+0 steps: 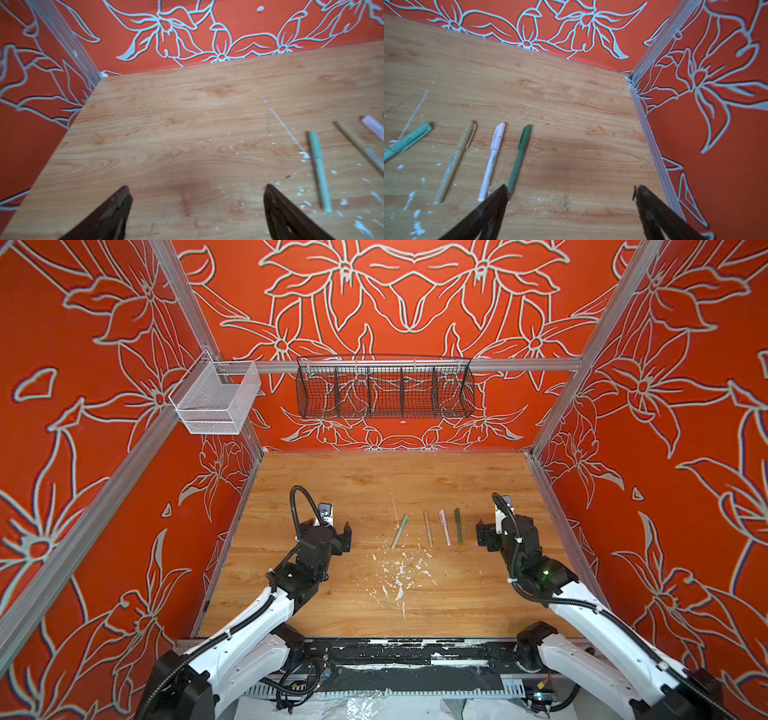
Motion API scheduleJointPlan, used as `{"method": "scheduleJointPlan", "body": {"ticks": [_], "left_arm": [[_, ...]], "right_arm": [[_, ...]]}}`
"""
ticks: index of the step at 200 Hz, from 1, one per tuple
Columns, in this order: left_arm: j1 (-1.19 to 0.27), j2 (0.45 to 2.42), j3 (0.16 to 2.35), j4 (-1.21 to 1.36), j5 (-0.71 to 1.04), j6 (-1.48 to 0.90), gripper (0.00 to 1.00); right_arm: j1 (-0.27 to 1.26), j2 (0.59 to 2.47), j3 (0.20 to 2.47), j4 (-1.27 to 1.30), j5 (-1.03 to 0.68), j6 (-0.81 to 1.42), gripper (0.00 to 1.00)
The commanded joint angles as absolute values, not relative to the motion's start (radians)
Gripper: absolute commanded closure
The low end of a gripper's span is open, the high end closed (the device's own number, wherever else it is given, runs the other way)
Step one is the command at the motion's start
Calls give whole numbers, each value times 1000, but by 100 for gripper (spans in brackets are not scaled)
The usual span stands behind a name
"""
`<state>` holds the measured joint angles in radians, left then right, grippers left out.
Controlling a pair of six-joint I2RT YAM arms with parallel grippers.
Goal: Insert the pens into the pen caps
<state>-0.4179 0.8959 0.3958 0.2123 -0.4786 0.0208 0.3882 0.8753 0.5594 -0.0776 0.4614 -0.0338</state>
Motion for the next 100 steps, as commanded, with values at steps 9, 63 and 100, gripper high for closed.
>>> {"method": "scheduleJointPlan", "body": {"ticks": [9,63,100], "left_arm": [[-356,935,319,553,-555,137,3],[-233,1182,282,720,-513,101,3],[-93,1346,177,962,-335,-9,3]], "right_arm": [[315,956,444,232,370,-153,3],[199,1204,301,675,297,-104,3],[177,1338,289,812,268,-98,2]]}}
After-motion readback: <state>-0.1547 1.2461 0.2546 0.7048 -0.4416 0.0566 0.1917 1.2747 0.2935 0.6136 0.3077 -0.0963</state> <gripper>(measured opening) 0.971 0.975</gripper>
